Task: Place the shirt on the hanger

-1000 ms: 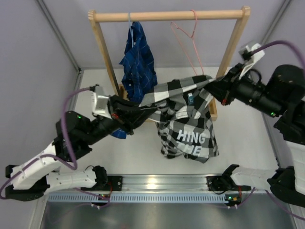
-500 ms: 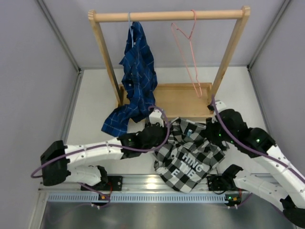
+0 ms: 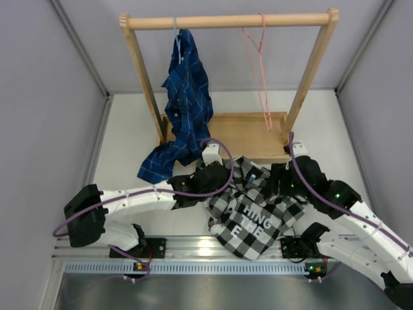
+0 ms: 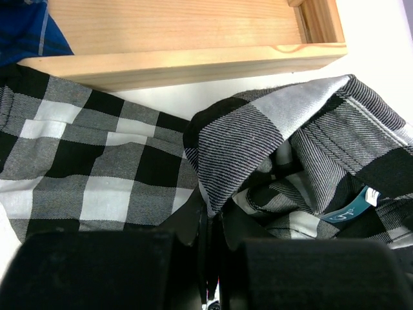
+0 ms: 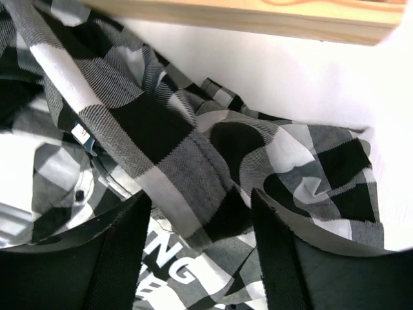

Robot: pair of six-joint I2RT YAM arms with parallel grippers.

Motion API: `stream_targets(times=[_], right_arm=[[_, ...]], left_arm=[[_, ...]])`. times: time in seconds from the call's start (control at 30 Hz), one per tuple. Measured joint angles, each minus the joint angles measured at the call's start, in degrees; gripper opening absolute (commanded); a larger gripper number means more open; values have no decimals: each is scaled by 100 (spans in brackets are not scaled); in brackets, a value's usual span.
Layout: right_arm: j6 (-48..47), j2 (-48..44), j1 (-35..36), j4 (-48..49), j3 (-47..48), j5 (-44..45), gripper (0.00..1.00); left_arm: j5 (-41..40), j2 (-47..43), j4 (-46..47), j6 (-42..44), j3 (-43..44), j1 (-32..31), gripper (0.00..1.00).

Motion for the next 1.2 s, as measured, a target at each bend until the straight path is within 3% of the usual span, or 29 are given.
stream_targets(times=[0.1, 0.27, 0.33, 0.63, 0.93, 1.03, 1.13, 1.2], right_arm=[[234, -199, 0, 15, -46, 232, 50], [490, -321, 13, -35, -55, 387, 48], [573, -363, 33, -74, -57, 494, 42], [678, -363, 164, -157, -249, 195, 41], [922, 413, 310, 46, -457, 498, 39], [973, 848, 313, 214, -575, 678, 17], [1012, 1108, 313, 350, -612, 909, 1], [1001, 1143, 315, 426, -608, 1071, 0]], left_arm=[[7, 149, 2, -68, 50, 0, 0], [24, 319, 2, -199, 74, 22, 0], [26, 326, 9, -275, 74, 22, 0], [111, 348, 81, -470, 74, 37, 0], [227, 330, 195, -595, 7, 37, 0], [302, 249, 243, -640, -101, 37, 0], [321, 107, 269, -662, -199, 37, 0], [319, -44, 284, -667, -284, 37, 0]])
